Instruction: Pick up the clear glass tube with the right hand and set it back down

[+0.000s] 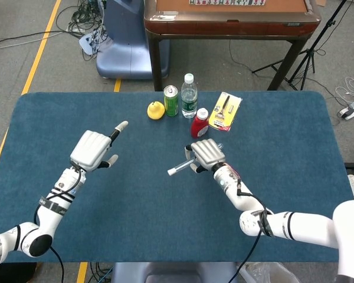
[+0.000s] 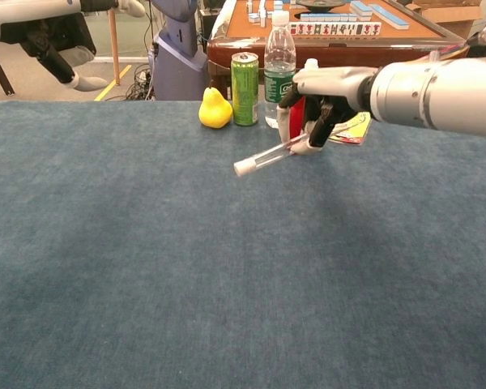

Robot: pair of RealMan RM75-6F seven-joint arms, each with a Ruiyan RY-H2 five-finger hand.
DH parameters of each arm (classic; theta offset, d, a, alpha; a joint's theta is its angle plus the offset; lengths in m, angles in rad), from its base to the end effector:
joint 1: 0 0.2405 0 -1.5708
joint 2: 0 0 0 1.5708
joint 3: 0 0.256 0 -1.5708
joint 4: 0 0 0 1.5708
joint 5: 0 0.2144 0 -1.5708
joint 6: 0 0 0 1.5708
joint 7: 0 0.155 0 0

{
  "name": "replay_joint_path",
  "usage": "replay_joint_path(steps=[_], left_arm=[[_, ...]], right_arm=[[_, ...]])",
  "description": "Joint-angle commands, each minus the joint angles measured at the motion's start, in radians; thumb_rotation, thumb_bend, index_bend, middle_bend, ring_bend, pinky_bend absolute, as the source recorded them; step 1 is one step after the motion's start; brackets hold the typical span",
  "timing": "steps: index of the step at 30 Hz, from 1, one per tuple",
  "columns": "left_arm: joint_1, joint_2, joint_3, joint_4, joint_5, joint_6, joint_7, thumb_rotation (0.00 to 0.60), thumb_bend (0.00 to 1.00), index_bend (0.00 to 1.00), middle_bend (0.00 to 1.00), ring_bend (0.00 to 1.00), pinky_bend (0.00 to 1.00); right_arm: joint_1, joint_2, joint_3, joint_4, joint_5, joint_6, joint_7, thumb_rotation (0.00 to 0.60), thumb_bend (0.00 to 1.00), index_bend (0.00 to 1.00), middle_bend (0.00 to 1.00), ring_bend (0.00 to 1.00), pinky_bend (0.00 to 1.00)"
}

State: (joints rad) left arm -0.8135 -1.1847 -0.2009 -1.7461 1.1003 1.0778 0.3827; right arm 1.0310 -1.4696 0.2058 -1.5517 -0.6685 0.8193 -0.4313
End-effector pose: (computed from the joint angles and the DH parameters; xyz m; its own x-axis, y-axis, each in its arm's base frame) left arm -0.1087 0.3741 0.0964 0.5111 0.0185 0.8593 0.7877 -0.4100 -0.4597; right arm -0.0801 -0.3941 -0.0199 0.4128 -0.4024 0.8171 -0.8950 -0.3456 0.2820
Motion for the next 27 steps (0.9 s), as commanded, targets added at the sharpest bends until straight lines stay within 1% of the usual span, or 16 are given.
replay_joint_path(steps=[1, 7, 12, 16, 20, 23, 25, 27], left_arm=[[0.013, 0.001, 0.005, 0.005, 0.005, 0.008, -0.011, 0.6, 0.27, 0.0, 0.89, 0.92, 1.0], [0.033, -0.001, 0.016, 0.023, 0.011, 0.005, -0.028, 0.6, 0.27, 0.0, 0.89, 0.92, 1.0], [0.039, -0.005, 0.015, 0.035, 0.01, 0.0, -0.04, 0.6, 0.27, 0.0, 0.89, 0.92, 1.0], [0.046, 0.001, 0.011, 0.039, 0.014, 0.003, -0.044, 0.6, 0.27, 0.0, 0.89, 0.92, 1.0], [0.056, 0.015, 0.005, 0.043, 0.007, 0.007, -0.053, 0.6, 0.27, 0.0, 0.88, 0.91, 1.0], [0.07, 0.029, 0.005, 0.044, -0.003, 0.01, -0.062, 0.6, 0.27, 0.0, 0.84, 0.85, 1.0], [0.086, 0.039, 0.011, 0.046, -0.009, 0.014, -0.07, 0.6, 0.27, 0.0, 0.79, 0.77, 0.99], [0.103, 0.048, 0.019, 0.049, -0.016, 0.019, -0.078, 0.6, 0.27, 0.0, 0.74, 0.7, 0.95]], right_arm=[[-0.006, -0.071, -0.01, 0.07, -0.026, -0.002, 0.041, 0.6, 0.58, 0.89, 1.0, 1.0, 1.0], [-0.038, -0.176, 0.006, 0.187, -0.098, -0.01, 0.162, 0.6, 0.59, 0.89, 1.0, 1.0, 1.0], [-0.047, -0.254, 0.019, 0.282, -0.148, -0.024, 0.232, 0.6, 0.58, 0.89, 1.0, 1.0, 1.0], [-0.061, -0.284, 0.039, 0.319, -0.198, -0.011, 0.292, 0.6, 0.59, 0.89, 1.0, 1.0, 1.0], [-0.081, -0.247, 0.06, 0.288, -0.249, 0.025, 0.317, 0.6, 0.58, 0.89, 1.0, 1.0, 1.0], [-0.113, -0.176, 0.062, 0.203, -0.275, 0.077, 0.296, 0.6, 0.55, 0.88, 1.0, 1.0, 1.0], [-0.145, -0.106, 0.057, 0.12, -0.282, 0.116, 0.268, 0.6, 0.47, 0.81, 0.99, 1.0, 1.0], [-0.175, -0.041, 0.052, 0.042, -0.289, 0.157, 0.241, 0.6, 0.4, 0.73, 0.94, 0.99, 1.0]])
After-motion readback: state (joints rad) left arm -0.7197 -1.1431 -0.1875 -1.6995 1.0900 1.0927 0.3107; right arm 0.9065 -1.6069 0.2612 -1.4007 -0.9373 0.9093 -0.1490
